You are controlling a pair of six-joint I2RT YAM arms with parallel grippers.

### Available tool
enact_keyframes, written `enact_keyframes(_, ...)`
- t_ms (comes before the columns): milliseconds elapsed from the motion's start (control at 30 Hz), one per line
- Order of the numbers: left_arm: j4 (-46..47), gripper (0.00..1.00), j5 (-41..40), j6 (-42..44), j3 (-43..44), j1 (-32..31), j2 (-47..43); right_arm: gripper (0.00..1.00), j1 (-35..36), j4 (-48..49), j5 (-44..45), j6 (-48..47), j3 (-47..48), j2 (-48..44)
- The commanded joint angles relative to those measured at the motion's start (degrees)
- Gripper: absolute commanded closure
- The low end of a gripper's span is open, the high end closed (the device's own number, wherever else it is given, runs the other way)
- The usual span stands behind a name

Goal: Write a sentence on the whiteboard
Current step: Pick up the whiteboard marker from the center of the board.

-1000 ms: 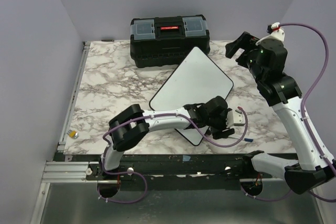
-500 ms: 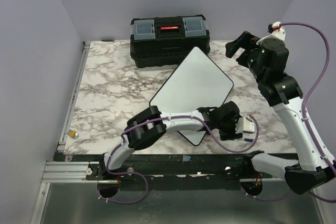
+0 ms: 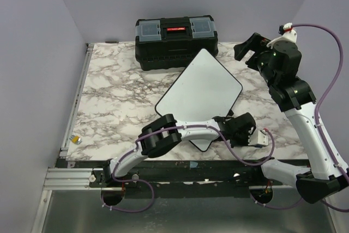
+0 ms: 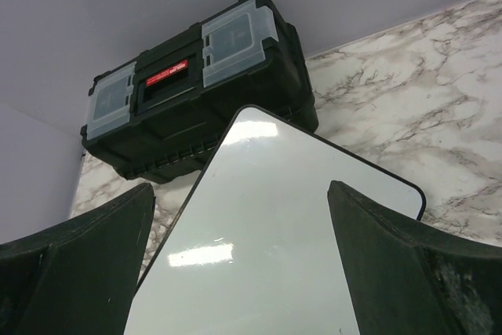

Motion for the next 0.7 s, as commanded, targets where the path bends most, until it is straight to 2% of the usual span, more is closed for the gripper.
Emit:
enact_keyframes(0,-3.35,0.90,-3.81,1.11,1.03,-0.96,1.64,0.06,0.37,-0.40,-1.80,0.09,-0.55,-0.53)
enact_keyframes(33,-3.71,0.96,-4.22,1.09,0.93,-0.93,1.30,0.06,0.35,-0.40,-1.97,0.16,-0.65,-0.52)
enact_keyframes(100,-3.87,1.00,-4.93,1.11,-0.09,-0.92,-0.51,0.06,0.36,-0.43,-2.42,0.26,-0.84,-0.53)
enact_keyframes(367,-3.02,1.00,-7.69,2.25,-9.10,-0.96,-17.79,0.06,0.37,0.04,-6.68,-0.88,-0.35,1.23)
enact_keyframes(667,-6.95,1.00,-15.11,6.15,-15.54,0.46,-30.52,0.04,0.35,-2.15,-11.86,-3.58,3.94,4.42)
